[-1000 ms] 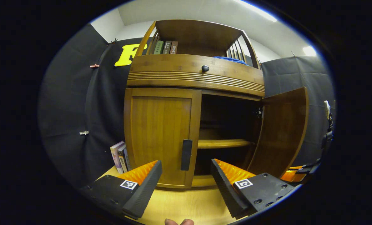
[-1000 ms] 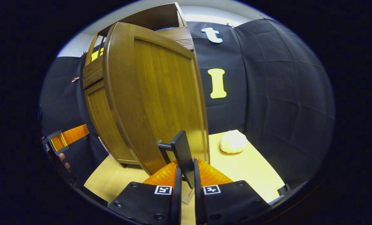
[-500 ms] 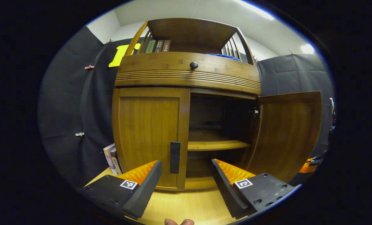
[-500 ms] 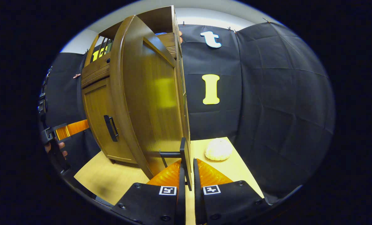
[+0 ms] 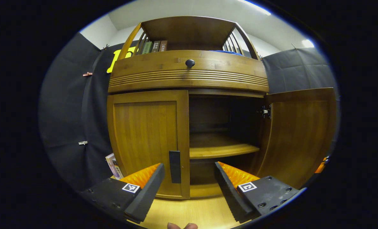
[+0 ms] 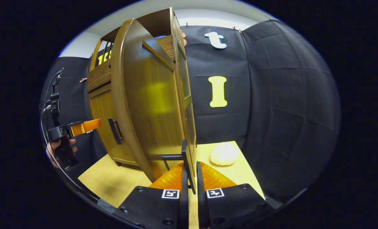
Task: Open the right door of the double-door shoe cabinet with the right hand, and open the left door with the left hand.
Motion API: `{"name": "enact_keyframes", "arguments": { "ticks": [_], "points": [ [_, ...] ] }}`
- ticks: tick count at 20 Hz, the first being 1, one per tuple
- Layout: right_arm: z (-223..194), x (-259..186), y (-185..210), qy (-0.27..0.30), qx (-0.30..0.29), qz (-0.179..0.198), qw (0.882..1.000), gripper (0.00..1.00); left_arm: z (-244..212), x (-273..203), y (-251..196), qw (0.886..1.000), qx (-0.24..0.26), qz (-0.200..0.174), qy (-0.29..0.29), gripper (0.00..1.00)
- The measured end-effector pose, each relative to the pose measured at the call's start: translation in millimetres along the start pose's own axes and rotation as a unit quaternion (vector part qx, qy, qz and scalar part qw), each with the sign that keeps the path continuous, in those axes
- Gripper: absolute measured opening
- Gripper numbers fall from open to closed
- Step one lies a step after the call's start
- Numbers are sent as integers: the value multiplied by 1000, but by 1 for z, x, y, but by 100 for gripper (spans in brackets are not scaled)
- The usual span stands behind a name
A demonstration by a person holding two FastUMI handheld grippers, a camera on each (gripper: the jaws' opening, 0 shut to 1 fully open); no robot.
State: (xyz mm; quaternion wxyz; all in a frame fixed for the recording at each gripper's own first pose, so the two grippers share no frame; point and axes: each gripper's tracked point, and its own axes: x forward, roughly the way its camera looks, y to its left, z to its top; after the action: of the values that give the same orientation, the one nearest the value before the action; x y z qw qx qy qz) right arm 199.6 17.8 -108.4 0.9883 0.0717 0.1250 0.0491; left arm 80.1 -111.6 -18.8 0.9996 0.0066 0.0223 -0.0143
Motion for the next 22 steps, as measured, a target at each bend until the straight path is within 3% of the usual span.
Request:
{"name": "enact_keyframes", "arguments": {
  "ticks": [3,7,8,12,19,20,22],
  "points": [
    [0,1,-3,-1,-1,-2,1000,16,-1,8,1,1000,2,5,3,96],
    [1,-5,-16,-12,1,-33,999,28,-6,19,6,1000,-2,12,10,96],
    [3,-5,-23,-20,1,-48,999,36,-8,24,9,1000,-3,14,13,97],
    [12,-2,-35,-48,23,-96,994,100,-17,46,16,1000,1,20,17,97],
    [44,-5,-72,-128,5,-170,977,100,-44,98,41,999,11,33,40,96],
    [44,-5,-74,-129,14,-173,976,98,-49,102,46,998,11,36,45,94],
    [42,-7,-70,-126,41,-168,977,98,-60,111,47,998,5,35,59,81]
  ]
}}
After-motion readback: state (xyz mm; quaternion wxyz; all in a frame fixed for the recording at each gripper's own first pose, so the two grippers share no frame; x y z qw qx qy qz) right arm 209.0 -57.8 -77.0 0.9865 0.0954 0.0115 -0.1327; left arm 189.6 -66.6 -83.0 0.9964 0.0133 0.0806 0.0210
